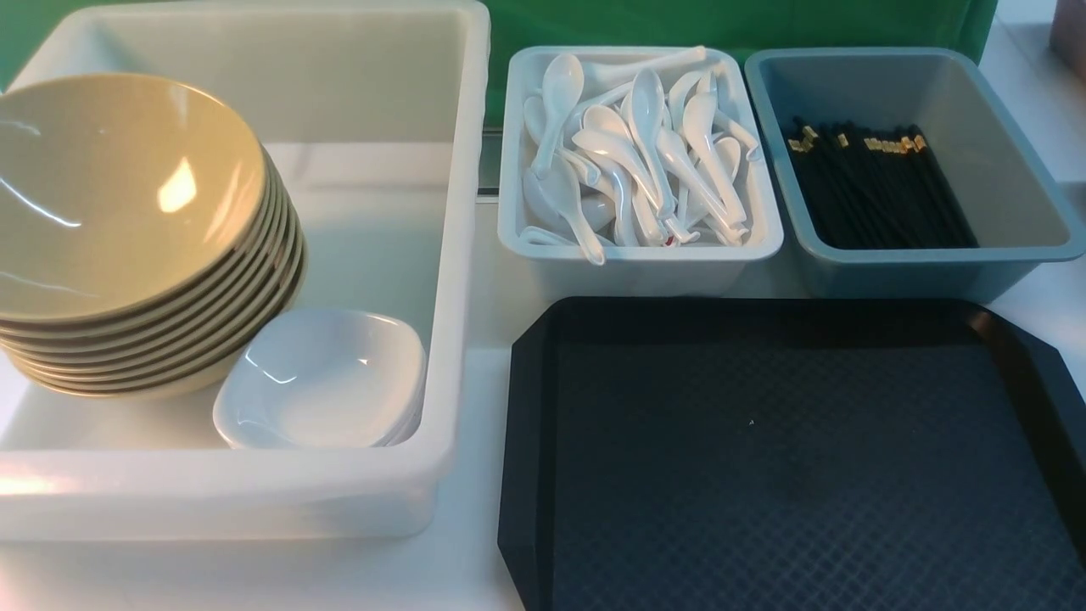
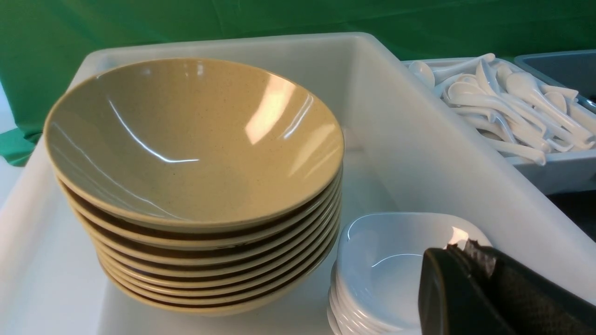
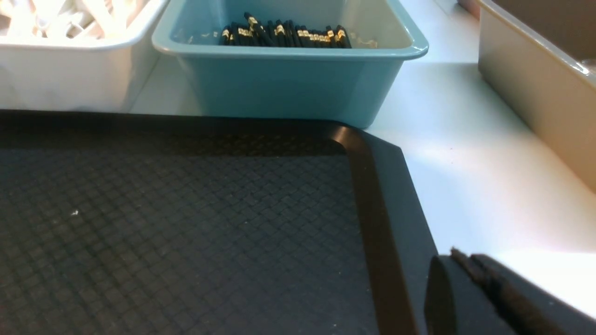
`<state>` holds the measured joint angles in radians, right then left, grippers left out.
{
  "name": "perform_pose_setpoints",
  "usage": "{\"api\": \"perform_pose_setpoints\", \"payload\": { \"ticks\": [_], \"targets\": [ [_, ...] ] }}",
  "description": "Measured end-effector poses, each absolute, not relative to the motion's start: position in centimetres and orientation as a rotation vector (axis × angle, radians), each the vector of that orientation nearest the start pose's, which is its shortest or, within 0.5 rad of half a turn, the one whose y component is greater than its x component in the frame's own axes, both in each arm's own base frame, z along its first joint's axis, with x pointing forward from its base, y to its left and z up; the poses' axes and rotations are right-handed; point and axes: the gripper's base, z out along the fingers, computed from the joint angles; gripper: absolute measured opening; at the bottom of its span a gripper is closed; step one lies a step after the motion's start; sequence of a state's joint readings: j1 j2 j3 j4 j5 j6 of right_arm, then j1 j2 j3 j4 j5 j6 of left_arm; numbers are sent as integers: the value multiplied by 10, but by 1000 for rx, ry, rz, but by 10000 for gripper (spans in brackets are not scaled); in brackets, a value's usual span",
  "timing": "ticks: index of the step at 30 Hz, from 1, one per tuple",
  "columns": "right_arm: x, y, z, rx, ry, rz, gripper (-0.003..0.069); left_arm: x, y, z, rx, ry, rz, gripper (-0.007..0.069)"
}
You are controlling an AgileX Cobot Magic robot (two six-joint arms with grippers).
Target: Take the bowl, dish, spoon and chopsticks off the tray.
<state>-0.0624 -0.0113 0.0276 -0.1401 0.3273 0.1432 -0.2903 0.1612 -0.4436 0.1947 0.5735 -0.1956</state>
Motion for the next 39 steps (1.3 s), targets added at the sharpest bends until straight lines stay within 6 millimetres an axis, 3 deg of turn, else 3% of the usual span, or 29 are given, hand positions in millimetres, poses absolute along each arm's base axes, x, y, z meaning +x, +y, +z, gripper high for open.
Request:
{"api": "perform_pose_setpoints", "payload": {
  "ticks": [12, 16, 22, 29, 33, 39],
  "targets": [
    [53, -7, 175, 97, 1822, -80, 67, 47, -4, 293, 158, 1755, -140, -15],
    [53, -7, 175, 97, 1822, -80, 67, 53, -8, 277, 131, 1683, -152, -15],
    [53, -8, 175, 98, 1822, -80, 67, 56, -2, 231, 12, 1519, -32, -15],
    [53, -8, 175, 98, 1822, -80, 75, 56, 2, 187, -37, 1697, 40, -15],
    [53, -8, 175, 98, 1822, -80, 78, 54, 3, 178, -35, 1793, 47, -15],
    [53, -8, 175, 98, 1822, -80, 80, 54, 3, 177, -36, 1804, 49, -15]
  ]
}}
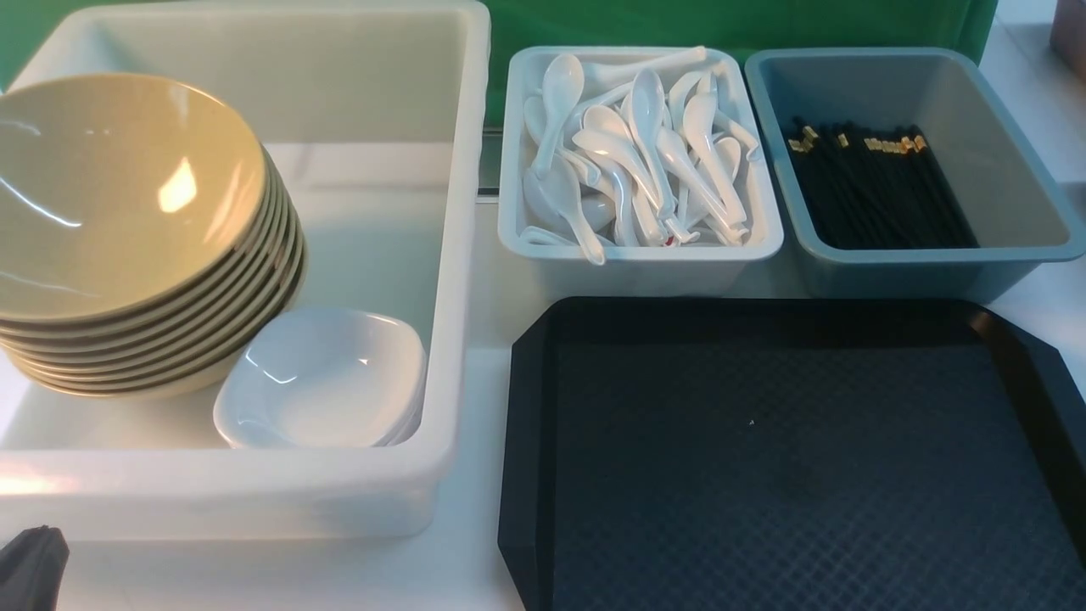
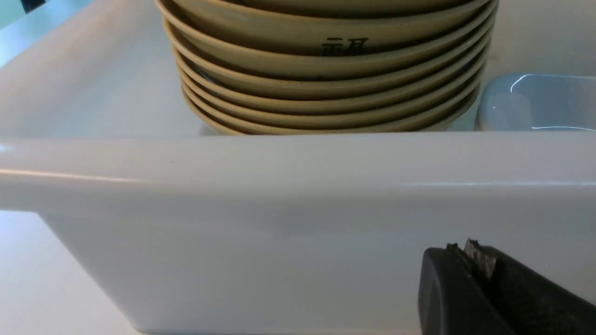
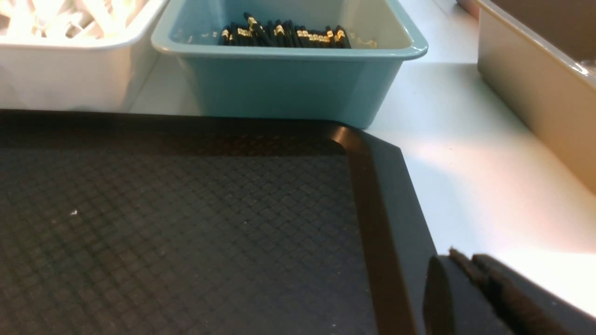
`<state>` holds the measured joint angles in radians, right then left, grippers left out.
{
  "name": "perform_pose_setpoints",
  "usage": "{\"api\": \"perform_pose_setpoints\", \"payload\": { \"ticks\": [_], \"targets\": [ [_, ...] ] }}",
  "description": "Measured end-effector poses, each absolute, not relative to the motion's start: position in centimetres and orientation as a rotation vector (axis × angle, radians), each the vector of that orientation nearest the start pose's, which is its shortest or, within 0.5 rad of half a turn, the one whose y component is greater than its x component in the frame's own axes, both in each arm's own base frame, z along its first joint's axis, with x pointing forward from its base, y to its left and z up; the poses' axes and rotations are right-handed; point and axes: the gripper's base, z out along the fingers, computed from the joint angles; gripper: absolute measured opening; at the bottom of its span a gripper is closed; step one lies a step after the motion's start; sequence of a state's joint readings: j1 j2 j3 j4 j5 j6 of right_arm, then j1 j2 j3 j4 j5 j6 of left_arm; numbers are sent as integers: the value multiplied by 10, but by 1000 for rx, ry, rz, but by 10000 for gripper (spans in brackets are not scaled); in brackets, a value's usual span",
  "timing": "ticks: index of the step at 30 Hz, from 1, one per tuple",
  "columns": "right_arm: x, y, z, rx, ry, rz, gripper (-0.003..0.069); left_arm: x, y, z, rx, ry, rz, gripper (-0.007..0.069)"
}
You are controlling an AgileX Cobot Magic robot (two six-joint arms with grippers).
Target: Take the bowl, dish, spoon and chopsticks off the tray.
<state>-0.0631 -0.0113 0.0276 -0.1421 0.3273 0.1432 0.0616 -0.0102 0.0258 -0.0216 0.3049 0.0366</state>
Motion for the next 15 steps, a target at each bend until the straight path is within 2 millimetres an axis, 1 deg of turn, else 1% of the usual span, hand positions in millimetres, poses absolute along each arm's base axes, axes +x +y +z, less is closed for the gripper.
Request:
{"api": "perform_pose_setpoints", "payload": {
  "ticks": [15],
  "targets": [
    [53, -8, 175, 98, 1822, -80, 98, 54, 3, 178, -36, 1801, 50, -15]
  ]
}}
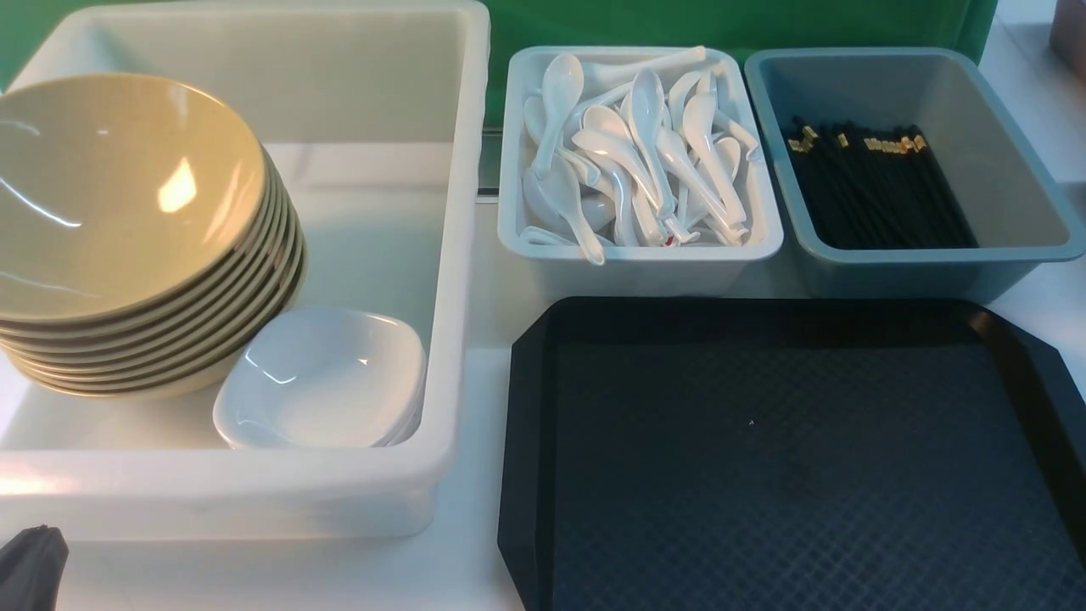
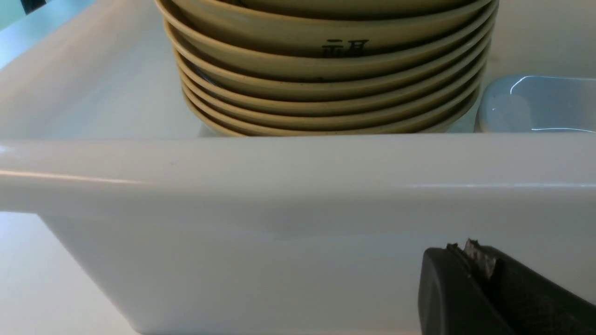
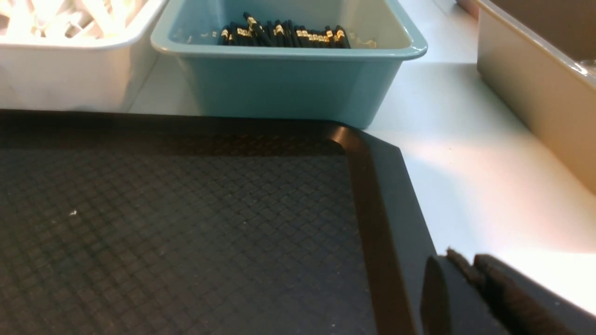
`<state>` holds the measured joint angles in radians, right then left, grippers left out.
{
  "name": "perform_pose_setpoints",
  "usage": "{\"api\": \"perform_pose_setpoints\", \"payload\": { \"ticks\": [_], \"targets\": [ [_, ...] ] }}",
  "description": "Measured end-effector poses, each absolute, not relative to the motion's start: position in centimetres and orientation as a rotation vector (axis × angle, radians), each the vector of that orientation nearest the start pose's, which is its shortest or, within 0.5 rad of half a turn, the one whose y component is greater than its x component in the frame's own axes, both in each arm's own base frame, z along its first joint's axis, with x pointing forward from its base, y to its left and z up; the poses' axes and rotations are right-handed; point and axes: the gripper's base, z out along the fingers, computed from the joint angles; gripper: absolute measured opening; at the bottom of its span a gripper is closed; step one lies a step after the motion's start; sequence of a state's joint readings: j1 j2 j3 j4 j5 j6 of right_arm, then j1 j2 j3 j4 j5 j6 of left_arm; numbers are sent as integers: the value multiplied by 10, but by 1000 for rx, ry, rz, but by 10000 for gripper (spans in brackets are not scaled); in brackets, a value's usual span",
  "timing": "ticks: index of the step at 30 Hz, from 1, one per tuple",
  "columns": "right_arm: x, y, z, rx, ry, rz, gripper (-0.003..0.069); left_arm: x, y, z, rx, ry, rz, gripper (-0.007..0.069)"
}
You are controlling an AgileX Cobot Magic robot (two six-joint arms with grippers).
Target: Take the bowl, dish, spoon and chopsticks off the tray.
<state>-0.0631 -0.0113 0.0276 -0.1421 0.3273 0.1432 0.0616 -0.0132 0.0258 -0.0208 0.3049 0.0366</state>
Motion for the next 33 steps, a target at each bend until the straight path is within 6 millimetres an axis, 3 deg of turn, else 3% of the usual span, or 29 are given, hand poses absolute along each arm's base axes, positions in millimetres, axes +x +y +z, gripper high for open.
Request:
{"api": "perform_pose_setpoints", "payload": {
  "ticks": [33],
  "targets": [
    [53, -8, 175, 99, 1822, -81, 98, 54, 3, 178, -46, 1801, 42, -15]
  ]
}}
